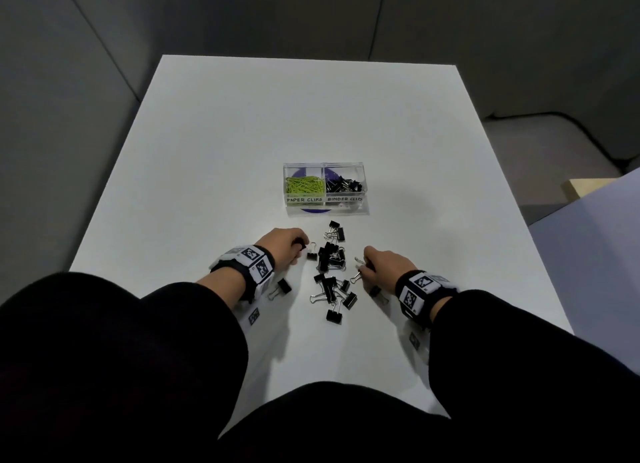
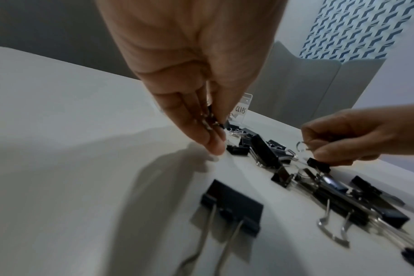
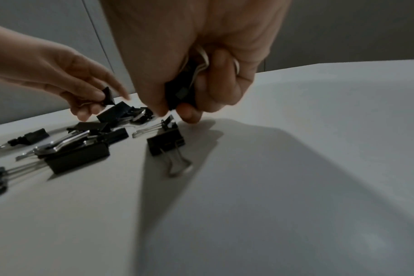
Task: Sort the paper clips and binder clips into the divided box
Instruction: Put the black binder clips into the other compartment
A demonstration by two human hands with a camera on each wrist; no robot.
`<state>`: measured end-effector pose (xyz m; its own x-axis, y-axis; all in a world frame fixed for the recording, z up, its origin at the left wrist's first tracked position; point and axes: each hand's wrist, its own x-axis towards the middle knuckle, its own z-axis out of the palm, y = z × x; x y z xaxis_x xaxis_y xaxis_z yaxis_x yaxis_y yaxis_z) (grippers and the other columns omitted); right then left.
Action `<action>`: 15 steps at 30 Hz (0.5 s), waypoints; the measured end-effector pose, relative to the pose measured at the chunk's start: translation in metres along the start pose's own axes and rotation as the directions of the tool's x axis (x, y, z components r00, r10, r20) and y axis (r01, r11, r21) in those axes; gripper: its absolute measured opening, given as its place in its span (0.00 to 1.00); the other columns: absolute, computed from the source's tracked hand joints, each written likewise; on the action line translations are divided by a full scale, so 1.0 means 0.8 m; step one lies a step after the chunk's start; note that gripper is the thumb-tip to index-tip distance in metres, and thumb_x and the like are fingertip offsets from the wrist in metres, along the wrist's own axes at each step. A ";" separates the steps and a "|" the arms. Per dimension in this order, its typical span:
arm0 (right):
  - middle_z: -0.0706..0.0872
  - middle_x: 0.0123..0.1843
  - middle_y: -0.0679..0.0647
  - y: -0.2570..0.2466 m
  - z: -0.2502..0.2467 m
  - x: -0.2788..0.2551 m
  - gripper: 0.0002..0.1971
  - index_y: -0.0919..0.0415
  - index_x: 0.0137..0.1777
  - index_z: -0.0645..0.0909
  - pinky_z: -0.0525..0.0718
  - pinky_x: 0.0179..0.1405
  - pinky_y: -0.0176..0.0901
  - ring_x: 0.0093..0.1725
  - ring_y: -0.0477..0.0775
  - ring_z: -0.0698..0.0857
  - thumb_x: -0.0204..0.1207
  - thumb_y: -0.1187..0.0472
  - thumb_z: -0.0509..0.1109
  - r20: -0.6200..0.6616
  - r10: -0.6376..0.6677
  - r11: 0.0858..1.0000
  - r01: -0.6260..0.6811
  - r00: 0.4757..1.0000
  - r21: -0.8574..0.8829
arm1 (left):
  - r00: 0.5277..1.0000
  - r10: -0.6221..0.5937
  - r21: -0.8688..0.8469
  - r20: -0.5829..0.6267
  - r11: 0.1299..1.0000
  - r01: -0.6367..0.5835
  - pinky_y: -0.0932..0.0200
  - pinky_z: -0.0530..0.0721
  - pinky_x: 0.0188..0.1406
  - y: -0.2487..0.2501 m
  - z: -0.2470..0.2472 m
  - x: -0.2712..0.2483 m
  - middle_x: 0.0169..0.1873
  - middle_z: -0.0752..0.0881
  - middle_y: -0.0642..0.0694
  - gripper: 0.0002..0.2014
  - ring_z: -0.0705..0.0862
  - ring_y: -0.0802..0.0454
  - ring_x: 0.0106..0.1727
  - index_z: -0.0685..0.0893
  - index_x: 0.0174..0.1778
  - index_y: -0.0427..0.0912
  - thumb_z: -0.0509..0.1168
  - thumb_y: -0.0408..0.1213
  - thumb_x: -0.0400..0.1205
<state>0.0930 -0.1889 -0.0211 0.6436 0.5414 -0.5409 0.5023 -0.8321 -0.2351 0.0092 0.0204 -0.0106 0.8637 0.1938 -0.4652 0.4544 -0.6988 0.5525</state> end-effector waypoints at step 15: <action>0.85 0.48 0.62 0.029 0.008 -0.040 0.15 0.56 0.45 0.68 0.70 0.42 0.45 0.45 0.59 0.79 0.80 0.44 0.60 0.030 0.051 0.993 -0.054 0.998 0.103 | 0.991 -0.068 0.307 0.118 0.951 0.029 0.54 0.78 0.48 -0.035 0.024 -0.037 0.51 0.82 0.41 0.22 0.81 0.43 0.52 0.76 0.58 0.38 0.72 0.46 0.74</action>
<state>0.0801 -0.2261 -0.0145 0.6511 0.4943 -0.5759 0.4047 -0.8681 -0.2875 -0.0334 0.0209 -0.0254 0.7991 0.1582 -0.5800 0.3899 -0.8707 0.2997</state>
